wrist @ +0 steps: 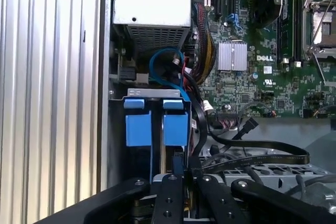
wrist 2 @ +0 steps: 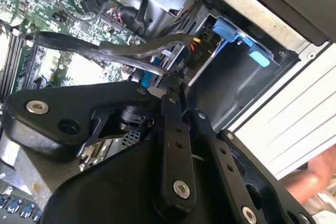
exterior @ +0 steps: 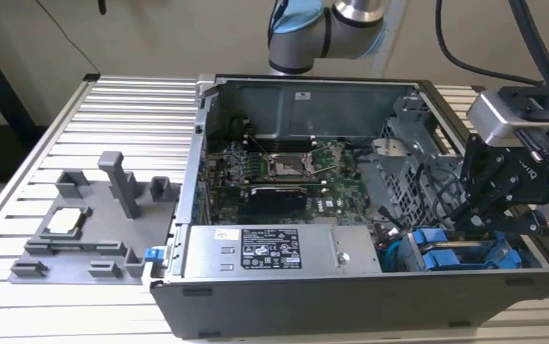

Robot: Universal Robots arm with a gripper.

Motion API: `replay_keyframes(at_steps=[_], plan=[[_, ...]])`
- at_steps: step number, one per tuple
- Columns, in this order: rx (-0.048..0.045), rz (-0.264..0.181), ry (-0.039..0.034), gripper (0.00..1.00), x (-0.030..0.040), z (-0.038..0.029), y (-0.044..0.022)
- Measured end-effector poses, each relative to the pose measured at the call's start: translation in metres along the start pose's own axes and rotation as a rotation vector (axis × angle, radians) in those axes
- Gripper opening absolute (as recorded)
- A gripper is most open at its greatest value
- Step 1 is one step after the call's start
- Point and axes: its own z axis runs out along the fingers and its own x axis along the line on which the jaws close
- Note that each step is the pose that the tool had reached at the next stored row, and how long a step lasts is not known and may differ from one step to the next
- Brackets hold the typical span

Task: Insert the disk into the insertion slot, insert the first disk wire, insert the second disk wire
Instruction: 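Insert the second disk wire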

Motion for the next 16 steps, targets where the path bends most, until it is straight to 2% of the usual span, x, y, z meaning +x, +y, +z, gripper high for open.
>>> replay_keyframes(at_steps=[2,8,16], plan=[[0.0002,0.002,-0.0063,0.16,0.0004,0.0006,-0.0015],[-0.0004,0.004,-0.0066,0.16,0.0044,0.0016,-0.0032],[-0.0005,0.004,-0.0057,0.16,0.0052,0.0051,-0.0041]])
